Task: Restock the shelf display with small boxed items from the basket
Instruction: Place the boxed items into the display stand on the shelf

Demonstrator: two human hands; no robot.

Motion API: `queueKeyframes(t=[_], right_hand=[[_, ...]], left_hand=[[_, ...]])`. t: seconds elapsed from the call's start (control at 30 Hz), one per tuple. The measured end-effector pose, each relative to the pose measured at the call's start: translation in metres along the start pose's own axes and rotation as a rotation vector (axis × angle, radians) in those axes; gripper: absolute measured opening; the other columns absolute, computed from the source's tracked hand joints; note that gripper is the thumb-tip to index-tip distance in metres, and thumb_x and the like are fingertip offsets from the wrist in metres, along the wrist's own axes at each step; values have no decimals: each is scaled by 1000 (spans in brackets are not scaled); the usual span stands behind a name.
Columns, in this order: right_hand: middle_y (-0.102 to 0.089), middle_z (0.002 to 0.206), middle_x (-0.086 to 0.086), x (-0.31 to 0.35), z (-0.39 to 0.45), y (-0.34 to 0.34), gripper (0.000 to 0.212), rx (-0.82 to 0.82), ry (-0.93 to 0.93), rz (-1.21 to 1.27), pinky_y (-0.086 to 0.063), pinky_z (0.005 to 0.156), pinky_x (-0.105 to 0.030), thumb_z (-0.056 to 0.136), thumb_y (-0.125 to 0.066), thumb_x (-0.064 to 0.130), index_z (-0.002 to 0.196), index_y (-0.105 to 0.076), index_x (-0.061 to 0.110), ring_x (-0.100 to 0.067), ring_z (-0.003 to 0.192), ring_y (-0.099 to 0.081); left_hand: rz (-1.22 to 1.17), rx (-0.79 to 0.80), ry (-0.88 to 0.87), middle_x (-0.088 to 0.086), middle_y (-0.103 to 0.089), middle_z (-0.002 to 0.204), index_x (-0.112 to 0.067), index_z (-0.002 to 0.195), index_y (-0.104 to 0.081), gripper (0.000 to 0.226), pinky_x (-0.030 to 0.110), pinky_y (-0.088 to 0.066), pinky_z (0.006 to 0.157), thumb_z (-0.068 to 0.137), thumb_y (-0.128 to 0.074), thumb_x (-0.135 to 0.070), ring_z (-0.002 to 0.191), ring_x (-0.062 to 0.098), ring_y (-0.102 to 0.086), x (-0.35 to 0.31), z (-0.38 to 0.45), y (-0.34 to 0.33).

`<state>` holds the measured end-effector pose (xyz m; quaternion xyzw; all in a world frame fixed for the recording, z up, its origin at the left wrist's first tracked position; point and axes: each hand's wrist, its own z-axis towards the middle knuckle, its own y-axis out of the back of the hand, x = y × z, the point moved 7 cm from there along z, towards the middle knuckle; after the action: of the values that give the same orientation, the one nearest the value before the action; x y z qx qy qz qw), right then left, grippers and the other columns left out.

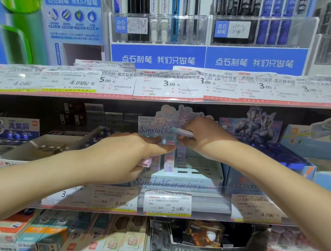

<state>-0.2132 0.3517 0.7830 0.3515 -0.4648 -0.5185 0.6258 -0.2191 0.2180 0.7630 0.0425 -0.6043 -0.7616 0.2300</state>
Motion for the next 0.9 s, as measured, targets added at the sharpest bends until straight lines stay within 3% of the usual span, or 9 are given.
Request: queueKeyframes(t=[0.1,0.2,0.33,0.43,0.53,0.6,0.7,0.83,0.9], right_hand=[[-47,58,-13,-1,-4,6,37,42,-13,47,-27,50,-28,88,-54,26,59,-49,4,-21,56,-43],[-50,64,-26,0,-14,14,33,23,-35,347,-27,48,-22,88,-54,22,89,-58,-10,-16,52,-41],[-39,53,4,1,-32,1,19,256,-159,779,-16,33,-16,92,-51,24,92,-64,10,-7,36,-26],[-36,52,6,1,-41,-10,25,416,-209,727,-12,42,-21,91,-48,38,81,-63,21,-9,42,-23],[-34,54,3,9,-47,-15,26,454,-173,764,-15,43,-23,89,-50,38,86,-66,18,-10,43,-24],[-37,57,3,17,-51,-16,23,485,-113,833,-17,37,-20,91,-50,31,83,-65,16,-9,41,-25],[-41,57,4,26,-57,-15,23,520,-69,881,-19,34,-17,93,-48,26,81,-63,14,-6,38,-27],[-48,39,7,21,-59,-9,36,415,-48,637,-20,40,-23,86,-53,44,57,-61,24,-10,32,-31],[-50,42,3,18,-62,-5,39,422,-42,586,-20,39,-22,82,-53,53,56,-61,26,-12,32,-30]], left_hand=[[2,11,37,-17,-62,118,-51,138,-26,73,29,-47,67,80,-42,-10,84,16,-54,1,3,4],[-47,-123,79,-14,-56,77,-38,129,-48,55,34,-49,66,81,-46,-13,76,20,-53,9,1,13],[-297,-414,6,-2,-71,81,-16,92,-68,23,38,-52,66,82,-49,-26,77,17,-65,2,-5,36],[-648,-451,174,-13,-59,51,-21,60,-66,28,20,-46,55,85,-64,-32,47,2,-49,1,0,41],[-1010,-434,346,-7,-54,46,-11,75,-69,15,17,-44,44,81,-69,-25,38,4,-44,7,7,31],[-1105,-391,393,-4,-46,38,-16,73,-70,10,16,-31,37,78,-70,-23,31,9,-35,9,10,25],[-1131,-323,412,12,-34,47,-9,75,-70,22,21,-20,43,74,-73,-31,36,17,-23,12,14,17],[-1050,-266,393,16,-32,52,16,89,-59,75,23,-20,46,61,-72,-53,40,19,-21,13,17,15],[-1042,-256,367,18,-32,52,16,90,-59,79,22,-20,44,60,-70,-56,40,19,-20,13,16,15]])
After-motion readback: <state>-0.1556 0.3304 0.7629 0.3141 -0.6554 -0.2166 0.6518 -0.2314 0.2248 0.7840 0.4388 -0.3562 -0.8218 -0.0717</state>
